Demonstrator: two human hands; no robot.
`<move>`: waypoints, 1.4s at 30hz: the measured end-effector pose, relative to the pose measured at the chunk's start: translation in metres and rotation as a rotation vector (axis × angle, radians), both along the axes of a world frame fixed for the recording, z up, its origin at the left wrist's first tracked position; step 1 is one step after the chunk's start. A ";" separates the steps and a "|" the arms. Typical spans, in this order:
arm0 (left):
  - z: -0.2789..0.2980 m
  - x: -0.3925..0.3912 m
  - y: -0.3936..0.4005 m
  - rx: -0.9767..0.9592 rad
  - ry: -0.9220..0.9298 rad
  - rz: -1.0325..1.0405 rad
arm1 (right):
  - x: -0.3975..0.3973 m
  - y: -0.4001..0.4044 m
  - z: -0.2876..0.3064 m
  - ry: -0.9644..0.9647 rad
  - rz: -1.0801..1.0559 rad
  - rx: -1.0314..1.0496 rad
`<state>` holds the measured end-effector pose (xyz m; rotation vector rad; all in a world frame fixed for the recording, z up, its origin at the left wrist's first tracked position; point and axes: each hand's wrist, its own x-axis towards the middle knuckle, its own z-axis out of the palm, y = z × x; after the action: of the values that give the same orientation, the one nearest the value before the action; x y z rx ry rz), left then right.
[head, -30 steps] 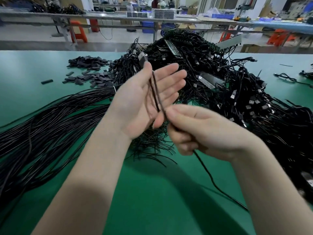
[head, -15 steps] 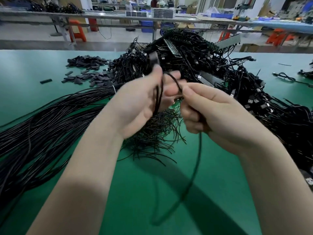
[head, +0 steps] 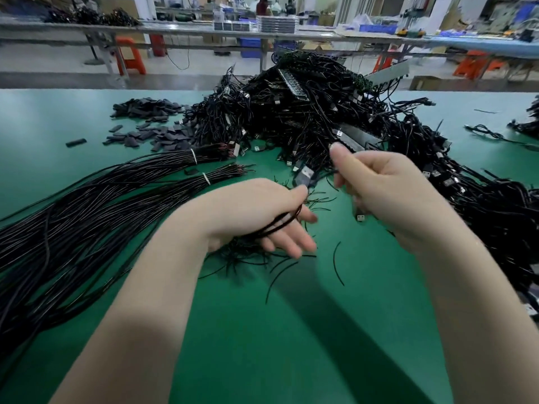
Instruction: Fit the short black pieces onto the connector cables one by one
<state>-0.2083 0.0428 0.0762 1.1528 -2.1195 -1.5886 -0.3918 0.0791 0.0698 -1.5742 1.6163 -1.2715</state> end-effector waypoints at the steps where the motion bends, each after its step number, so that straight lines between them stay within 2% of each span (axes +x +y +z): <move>1: -0.002 -0.005 0.000 0.036 0.106 0.099 | 0.004 0.003 0.005 -0.084 0.078 0.004; 3: -0.002 -0.011 -0.003 0.153 0.445 0.281 | 0.014 0.009 0.010 -0.229 0.324 0.018; 5: 0.002 -0.011 -0.004 0.289 0.773 0.310 | 0.023 0.012 0.008 -0.281 0.525 0.045; 6: 0.004 -0.010 -0.004 0.335 0.874 0.294 | 0.026 0.012 0.005 -0.282 0.568 0.066; 9: 0.010 -0.009 -0.001 0.345 0.965 0.300 | 0.028 0.007 -0.004 -0.255 0.538 0.146; 11: 0.010 -0.013 0.001 0.341 1.018 0.361 | 0.026 0.004 -0.007 -0.125 0.466 0.171; 15: 0.006 -0.018 0.001 0.335 1.029 0.398 | 0.028 0.001 -0.012 0.124 0.361 0.135; 18: 0.004 -0.019 0.001 0.365 0.989 0.303 | 0.036 0.002 -0.012 0.098 0.357 0.098; 21: -0.004 -0.022 0.001 0.301 0.852 0.259 | 0.034 0.003 -0.009 0.206 0.329 0.087; 23: -0.006 -0.024 0.003 0.300 0.819 0.228 | 0.029 0.003 -0.008 0.120 0.350 0.052; 27: -0.010 -0.027 0.006 0.460 0.940 0.169 | 0.028 0.006 -0.012 -0.124 0.432 0.054; 31: -0.021 -0.021 0.000 0.446 0.773 0.157 | 0.024 0.011 -0.026 -0.057 0.323 0.168; 34: -0.021 -0.020 0.000 0.272 0.440 0.260 | 0.017 0.017 -0.033 0.301 0.195 0.199; 35: -0.021 -0.020 0.002 0.147 0.286 0.309 | 0.017 0.017 -0.036 0.422 0.168 0.196; 37: -0.025 -0.020 0.005 -0.234 -0.025 0.403 | 0.015 0.018 -0.041 0.480 0.108 0.203; 38: -0.028 -0.018 0.006 -0.463 -0.128 0.471 | 0.010 0.019 -0.043 0.415 0.084 0.232; 40: -0.034 -0.012 0.013 -0.821 -0.151 0.491 | -0.002 0.021 -0.044 0.128 0.108 0.370; 42: -0.042 -0.014 0.019 -1.116 -0.249 0.178 | -0.011 0.025 -0.043 -0.092 0.239 0.541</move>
<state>-0.2225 0.0617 0.0337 1.0493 -2.3620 -0.0425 -0.4031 0.1039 0.0267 -1.2961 1.4966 -0.6916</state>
